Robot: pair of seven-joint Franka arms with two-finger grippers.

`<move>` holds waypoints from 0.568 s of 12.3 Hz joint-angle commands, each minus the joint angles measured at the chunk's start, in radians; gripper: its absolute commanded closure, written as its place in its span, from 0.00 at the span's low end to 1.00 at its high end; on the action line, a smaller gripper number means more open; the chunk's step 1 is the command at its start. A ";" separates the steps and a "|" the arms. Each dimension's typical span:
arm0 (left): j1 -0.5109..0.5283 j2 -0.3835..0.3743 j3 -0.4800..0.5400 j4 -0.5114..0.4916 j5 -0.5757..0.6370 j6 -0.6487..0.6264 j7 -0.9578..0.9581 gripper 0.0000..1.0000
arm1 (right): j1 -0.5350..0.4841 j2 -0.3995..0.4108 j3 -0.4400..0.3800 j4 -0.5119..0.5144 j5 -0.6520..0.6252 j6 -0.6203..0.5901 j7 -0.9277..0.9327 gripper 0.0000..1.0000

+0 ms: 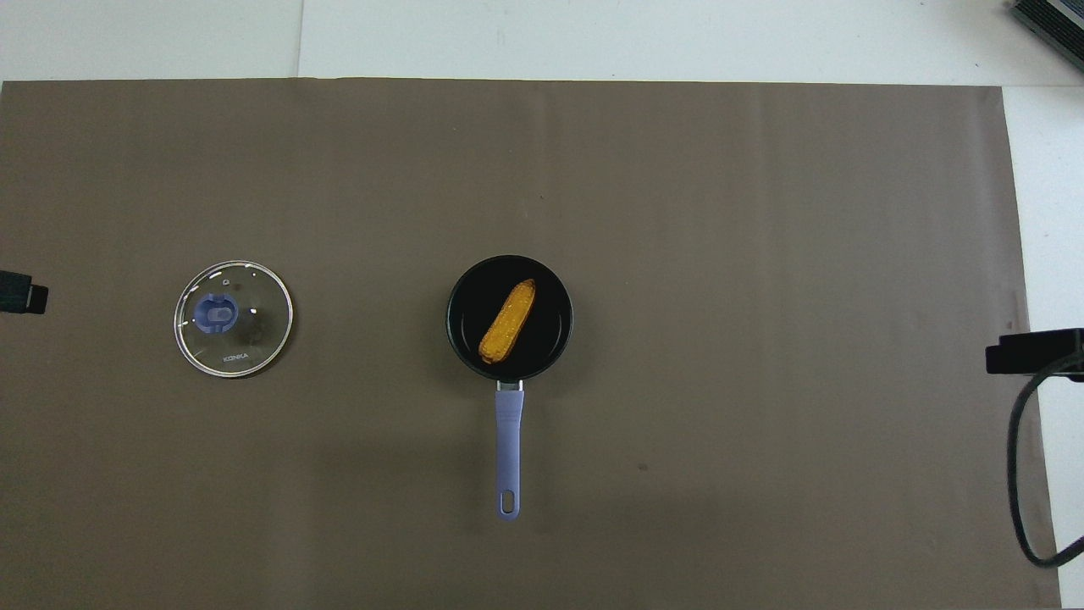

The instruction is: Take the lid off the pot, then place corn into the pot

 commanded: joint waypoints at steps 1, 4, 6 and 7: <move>0.004 0.004 -0.004 0.019 0.008 -0.018 0.004 0.00 | -0.010 -0.010 0.002 -0.017 0.010 0.010 -0.015 0.00; 0.004 0.004 -0.004 0.019 0.006 -0.018 0.002 0.00 | -0.010 -0.012 0.002 -0.017 0.010 0.013 -0.006 0.00; 0.004 0.004 -0.004 0.019 0.006 -0.018 0.002 0.00 | -0.001 -0.010 -0.005 -0.018 0.010 0.013 -0.013 0.00; 0.004 0.004 -0.004 0.019 0.006 -0.018 0.000 0.00 | 0.001 -0.010 -0.005 -0.017 0.008 0.013 -0.014 0.00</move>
